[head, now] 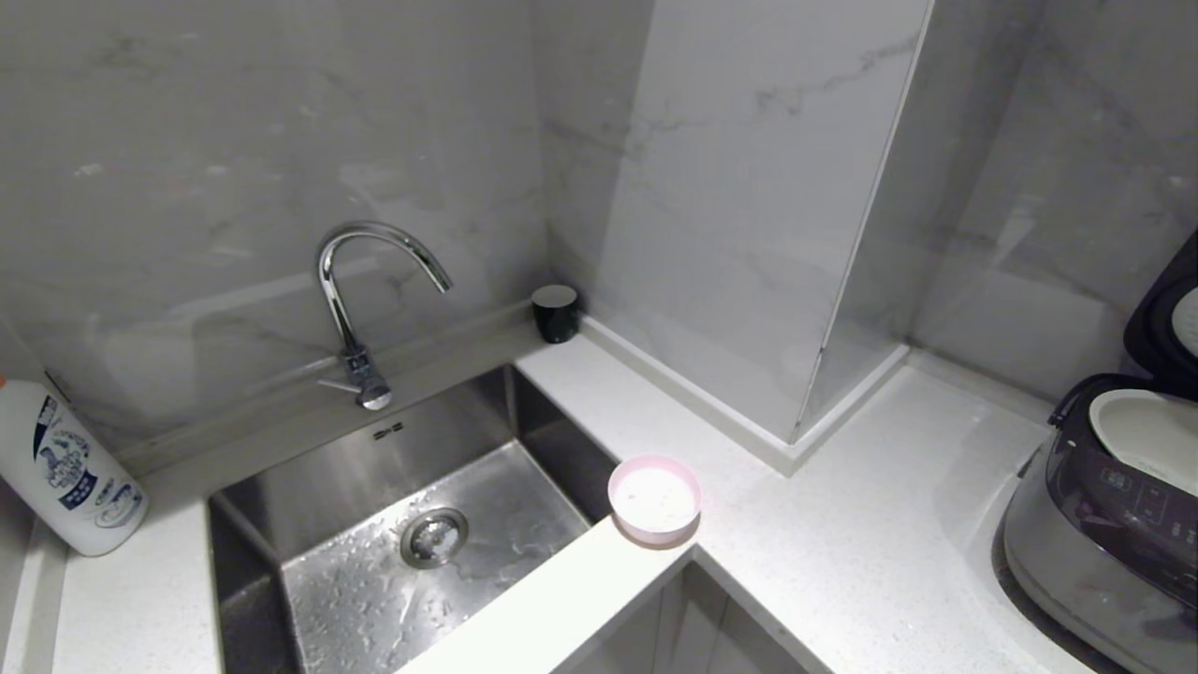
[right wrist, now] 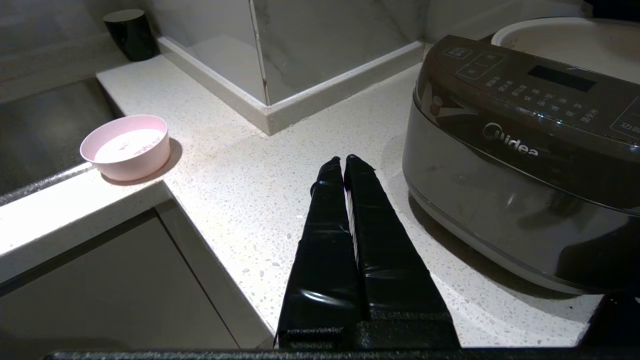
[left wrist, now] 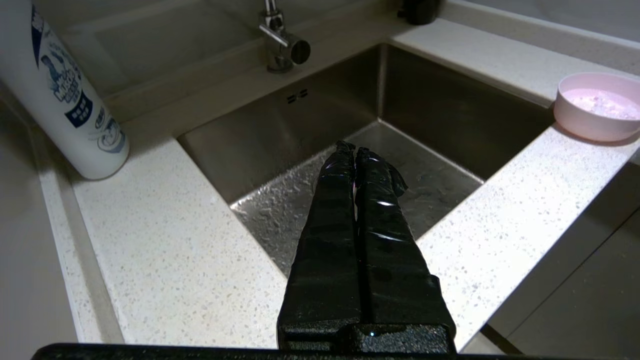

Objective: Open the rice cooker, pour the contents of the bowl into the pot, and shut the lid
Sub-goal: Pick up the bowl on the table

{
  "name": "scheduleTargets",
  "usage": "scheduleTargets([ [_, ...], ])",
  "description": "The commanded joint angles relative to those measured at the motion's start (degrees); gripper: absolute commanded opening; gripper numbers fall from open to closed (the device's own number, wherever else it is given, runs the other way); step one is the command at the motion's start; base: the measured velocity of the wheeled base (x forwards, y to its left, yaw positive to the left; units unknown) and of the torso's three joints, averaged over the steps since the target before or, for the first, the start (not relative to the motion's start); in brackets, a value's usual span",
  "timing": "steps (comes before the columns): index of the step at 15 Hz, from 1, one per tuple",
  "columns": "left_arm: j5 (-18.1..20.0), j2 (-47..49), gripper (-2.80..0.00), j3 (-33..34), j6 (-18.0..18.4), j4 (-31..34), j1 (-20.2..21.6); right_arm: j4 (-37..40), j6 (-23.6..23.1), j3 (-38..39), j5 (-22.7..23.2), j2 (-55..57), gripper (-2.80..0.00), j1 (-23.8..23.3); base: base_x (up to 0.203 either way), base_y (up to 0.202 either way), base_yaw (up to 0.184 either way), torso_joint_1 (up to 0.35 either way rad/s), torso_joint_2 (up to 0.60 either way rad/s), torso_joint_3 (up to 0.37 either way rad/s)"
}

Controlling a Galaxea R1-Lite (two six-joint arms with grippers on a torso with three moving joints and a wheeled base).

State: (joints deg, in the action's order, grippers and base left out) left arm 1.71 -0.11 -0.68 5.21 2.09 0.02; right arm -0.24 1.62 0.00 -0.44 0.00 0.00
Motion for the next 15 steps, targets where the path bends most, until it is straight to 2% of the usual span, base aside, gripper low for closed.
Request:
scheduleTargets([
  [1, 0.12, -0.07, -2.80, -0.04, 0.11, 0.02, -0.02, -0.02, 0.05, 0.00, 0.00, 0.00, -2.80, 0.00, 0.000, 0.000, 0.000, 0.000, 0.00, 0.000],
  [3, 0.84, 0.02, -2.80, -0.11, 1.21, 0.10, -0.11, -0.02, 0.05, 0.00, 0.00, 0.00, -2.80, 0.00, 0.000, 0.000, 0.000, 0.000, 0.00, 0.000],
  [8, 0.05, 0.02, -2.80, -0.02, -0.78, -0.25, -0.11, -0.02, -0.04, 0.00, 0.00, 0.00, -2.80, 0.00, 0.000, 0.000, 0.000, 0.000, 0.00, 0.000],
  [15, 0.05, 0.02, -2.80, 0.01, -1.46, -0.25, -0.11, -0.02, 0.05, 0.00, 0.00, 0.00, -2.80, 0.00, 0.000, 0.000, 0.000, 0.000, 0.00, 0.000],
])
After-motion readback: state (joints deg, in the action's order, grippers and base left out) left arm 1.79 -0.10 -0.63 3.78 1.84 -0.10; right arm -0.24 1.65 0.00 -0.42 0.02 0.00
